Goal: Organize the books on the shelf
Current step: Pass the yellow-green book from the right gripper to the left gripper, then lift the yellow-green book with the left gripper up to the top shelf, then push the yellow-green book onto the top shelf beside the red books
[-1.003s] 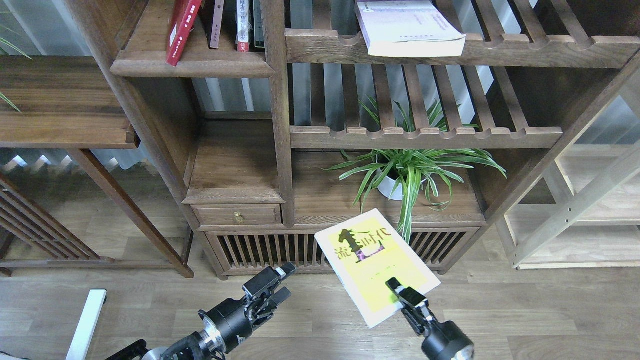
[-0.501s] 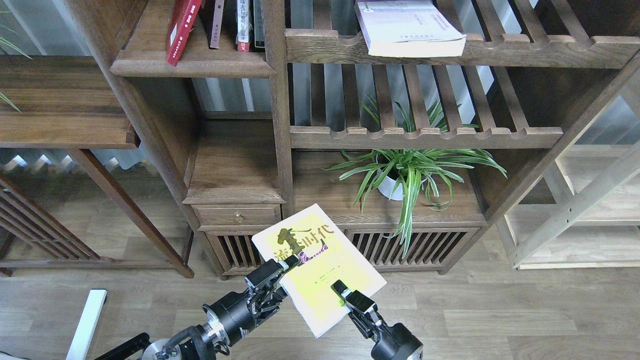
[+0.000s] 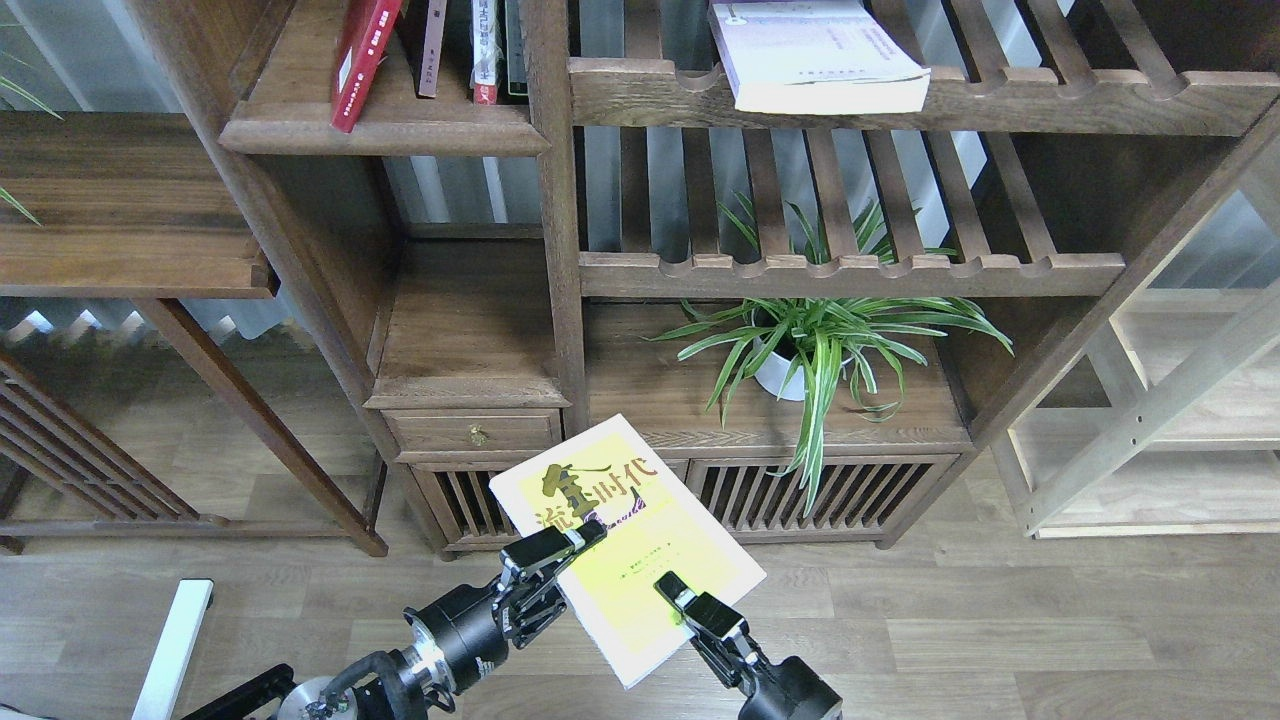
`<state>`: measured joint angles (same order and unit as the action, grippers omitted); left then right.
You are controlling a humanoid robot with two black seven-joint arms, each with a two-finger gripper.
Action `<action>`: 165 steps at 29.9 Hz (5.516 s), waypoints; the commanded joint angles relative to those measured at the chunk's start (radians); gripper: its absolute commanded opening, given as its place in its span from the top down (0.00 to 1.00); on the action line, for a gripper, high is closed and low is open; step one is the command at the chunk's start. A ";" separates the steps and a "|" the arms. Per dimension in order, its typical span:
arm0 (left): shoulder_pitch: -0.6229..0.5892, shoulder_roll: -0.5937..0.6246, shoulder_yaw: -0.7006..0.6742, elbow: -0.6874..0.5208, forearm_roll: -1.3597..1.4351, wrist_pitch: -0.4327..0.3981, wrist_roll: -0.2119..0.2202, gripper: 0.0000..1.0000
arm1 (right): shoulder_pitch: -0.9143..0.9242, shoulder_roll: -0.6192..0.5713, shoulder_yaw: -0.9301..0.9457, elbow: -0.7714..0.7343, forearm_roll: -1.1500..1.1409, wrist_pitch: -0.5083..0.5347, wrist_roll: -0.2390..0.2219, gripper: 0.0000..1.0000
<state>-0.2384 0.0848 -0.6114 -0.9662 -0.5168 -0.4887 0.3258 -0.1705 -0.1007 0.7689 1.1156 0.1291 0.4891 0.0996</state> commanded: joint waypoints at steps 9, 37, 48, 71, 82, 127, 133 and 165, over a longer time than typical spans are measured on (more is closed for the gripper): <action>0.001 0.012 -0.014 -0.003 0.006 0.000 -0.001 0.97 | -0.001 -0.004 0.010 0.000 -0.008 0.000 0.000 0.80; -0.001 0.114 -0.448 -0.067 0.677 0.000 -0.013 1.00 | 0.095 -0.137 0.199 -0.260 0.006 0.000 0.012 0.01; 0.140 0.093 -0.804 -0.515 1.058 0.000 -0.011 1.00 | 0.172 -0.117 0.196 -0.339 0.007 0.000 0.011 0.01; 0.286 0.087 -1.163 -0.805 1.104 0.000 0.002 1.00 | 0.229 -0.077 0.188 -0.398 0.006 0.000 0.011 0.01; 0.194 0.056 -1.185 -0.767 1.100 0.000 0.001 1.00 | 0.227 -0.065 0.181 -0.395 0.003 0.000 0.009 0.01; -0.033 0.073 -1.134 -0.621 1.135 0.000 -0.028 1.00 | 0.163 -0.077 0.196 -0.373 0.006 0.000 0.011 0.01; 0.042 0.096 -1.212 -0.716 1.130 0.000 -0.001 1.00 | 0.163 -0.076 0.182 -0.373 0.006 0.000 0.009 0.01; -0.104 0.145 -1.326 -0.737 1.132 0.000 0.163 1.00 | 0.151 -0.070 0.176 -0.373 0.001 0.000 0.009 0.01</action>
<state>-0.3293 0.2282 -1.9372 -1.7110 0.6133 -0.4887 0.4887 -0.0182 -0.1734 0.9455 0.7425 0.1321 0.4887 0.1089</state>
